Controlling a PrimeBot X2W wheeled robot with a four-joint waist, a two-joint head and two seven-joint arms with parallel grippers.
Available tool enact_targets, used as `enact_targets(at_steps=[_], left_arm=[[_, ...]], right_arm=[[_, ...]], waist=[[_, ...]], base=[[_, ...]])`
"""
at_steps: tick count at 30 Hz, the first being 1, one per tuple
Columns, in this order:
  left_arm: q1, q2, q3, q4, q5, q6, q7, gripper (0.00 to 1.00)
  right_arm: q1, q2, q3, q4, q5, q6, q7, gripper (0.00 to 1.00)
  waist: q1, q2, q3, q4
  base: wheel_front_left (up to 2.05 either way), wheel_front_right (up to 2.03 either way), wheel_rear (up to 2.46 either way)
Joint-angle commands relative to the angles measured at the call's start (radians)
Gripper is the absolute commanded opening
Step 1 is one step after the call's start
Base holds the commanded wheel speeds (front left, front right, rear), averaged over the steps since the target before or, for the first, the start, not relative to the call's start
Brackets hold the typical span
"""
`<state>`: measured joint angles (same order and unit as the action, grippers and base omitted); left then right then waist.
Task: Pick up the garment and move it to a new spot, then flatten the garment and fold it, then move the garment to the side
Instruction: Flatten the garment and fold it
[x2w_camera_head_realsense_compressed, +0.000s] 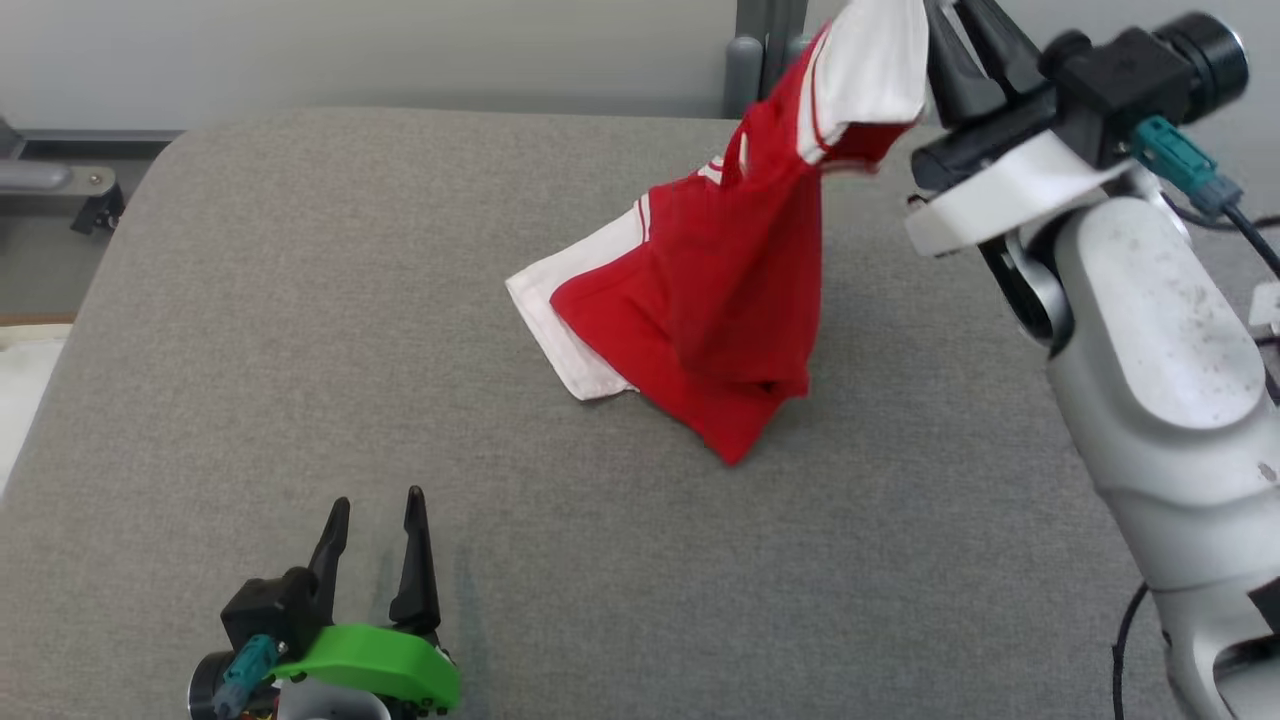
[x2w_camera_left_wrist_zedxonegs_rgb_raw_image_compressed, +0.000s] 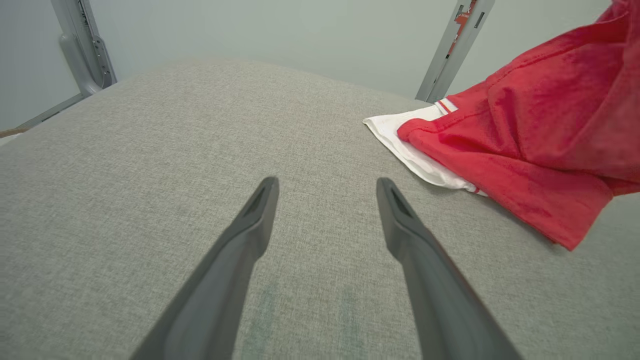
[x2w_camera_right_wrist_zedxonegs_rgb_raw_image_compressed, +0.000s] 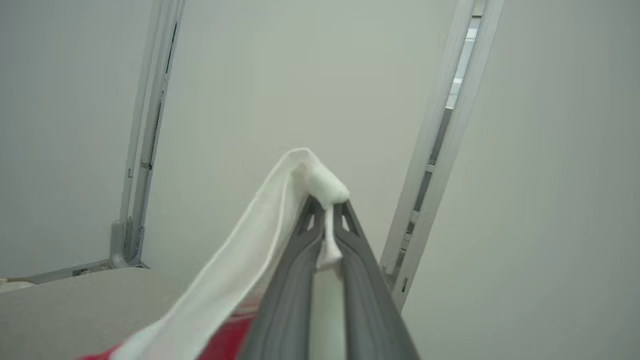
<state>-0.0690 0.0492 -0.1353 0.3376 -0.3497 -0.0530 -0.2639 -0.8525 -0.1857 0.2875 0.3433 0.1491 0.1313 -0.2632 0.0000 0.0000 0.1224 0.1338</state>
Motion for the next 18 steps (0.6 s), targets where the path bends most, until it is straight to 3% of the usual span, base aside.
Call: enact_targets(at_steps=[1,5,12,18], left_arm=[[0.012,0.004,0.000,0.005,0.004,-0.001,0.000,1.00],[0.017,0.003,-0.011,0.013,0.002,-0.006,0.000,1.00],[-0.022,0.003,-0.041,0.031,-0.006,-0.002,0.000,1.00],[-0.016,0.003,-0.026,0.034,-0.008,0.006,0.000,1.00]], right_arm=[[-0.044,0.005,0.029,-0.003,0.008,-0.001,-0.002,0.00],[-0.215,0.033,0.134,0.047,0.025,-0.001,-0.002,0.00],[-0.460,0.071,0.154,0.157,0.004,-0.001,-0.002,0.00],[-0.449,0.026,0.130,0.133,0.022,-0.001,-0.002,0.00]], waist=[[0.0000,0.0000,-0.014,0.019],[0.0000,0.0000,-0.018,0.053],[0.0000,0.0000,-0.001,0.112],[0.0000,0.0000,0.018,0.094]], base=[[0.00,0.00,0.00],[0.00,0.00,0.00],[0.00,0.00,0.00],[0.00,0.00,0.00]])
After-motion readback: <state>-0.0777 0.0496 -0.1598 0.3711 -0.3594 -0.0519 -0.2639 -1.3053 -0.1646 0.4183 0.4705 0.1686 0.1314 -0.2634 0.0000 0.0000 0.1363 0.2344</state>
